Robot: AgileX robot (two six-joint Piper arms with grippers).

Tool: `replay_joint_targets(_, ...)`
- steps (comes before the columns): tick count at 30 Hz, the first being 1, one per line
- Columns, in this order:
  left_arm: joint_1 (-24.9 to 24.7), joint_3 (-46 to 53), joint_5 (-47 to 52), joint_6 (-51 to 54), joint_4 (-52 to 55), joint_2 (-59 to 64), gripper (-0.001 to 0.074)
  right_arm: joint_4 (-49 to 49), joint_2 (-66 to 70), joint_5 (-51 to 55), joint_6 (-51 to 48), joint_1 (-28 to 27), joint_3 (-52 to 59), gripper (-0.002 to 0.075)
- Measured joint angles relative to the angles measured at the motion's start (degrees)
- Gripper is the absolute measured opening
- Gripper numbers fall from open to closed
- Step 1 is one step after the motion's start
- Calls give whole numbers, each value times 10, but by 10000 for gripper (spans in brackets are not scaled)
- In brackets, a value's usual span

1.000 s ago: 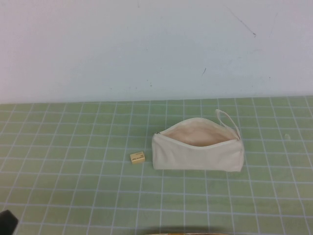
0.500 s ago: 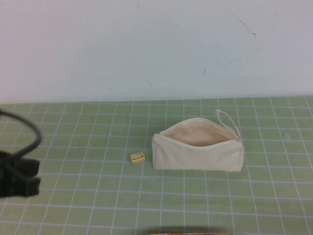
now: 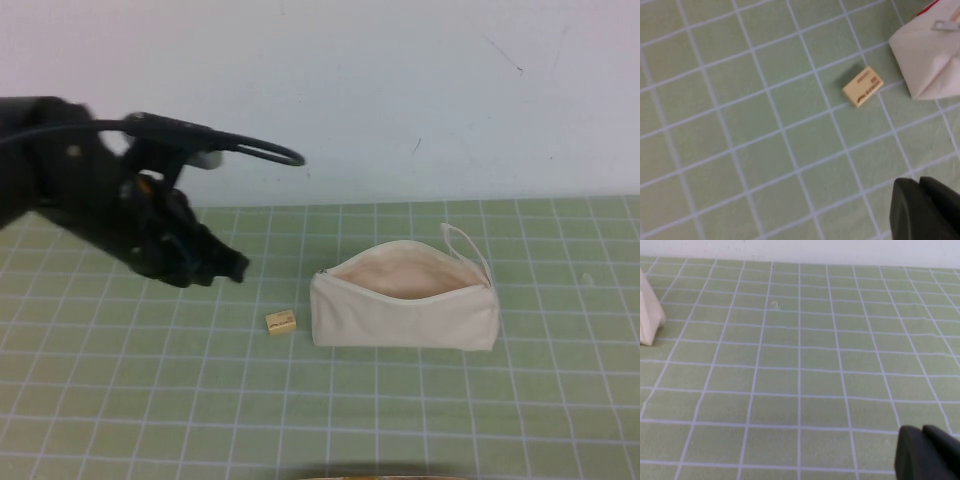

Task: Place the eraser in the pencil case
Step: Pick up the eraser from the table

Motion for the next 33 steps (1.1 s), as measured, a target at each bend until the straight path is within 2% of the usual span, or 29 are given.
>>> replay_joint_targets(8,-32,-93,0,-93,36,160,1,0,0,0,0,0,0,-1)
replay_joint_targets(10,-34,-108,1,-108,40,184,22,0,0,0,0,0,0,-1)
replay_joint_targets(13,-34,-131,3,-140,41,214,123,0,0,0,0,0,0,-1)
replay_joint_targets(17,-34,-161,4,-178,32,246,382,0,0,0,0,0,0,-1)
replay_joint_targets(20,-34,-173,4,-185,21,266,472,0,0,0,0,0,0,-1)
replay_joint_targets(23,-35,-175,4,-188,18,287,483,0,0,0,0,0,0,-1)
replay_joint_targets(33,-35,-176,-12,-199,-10,325,452,0,0,0,0,0,0,-1)
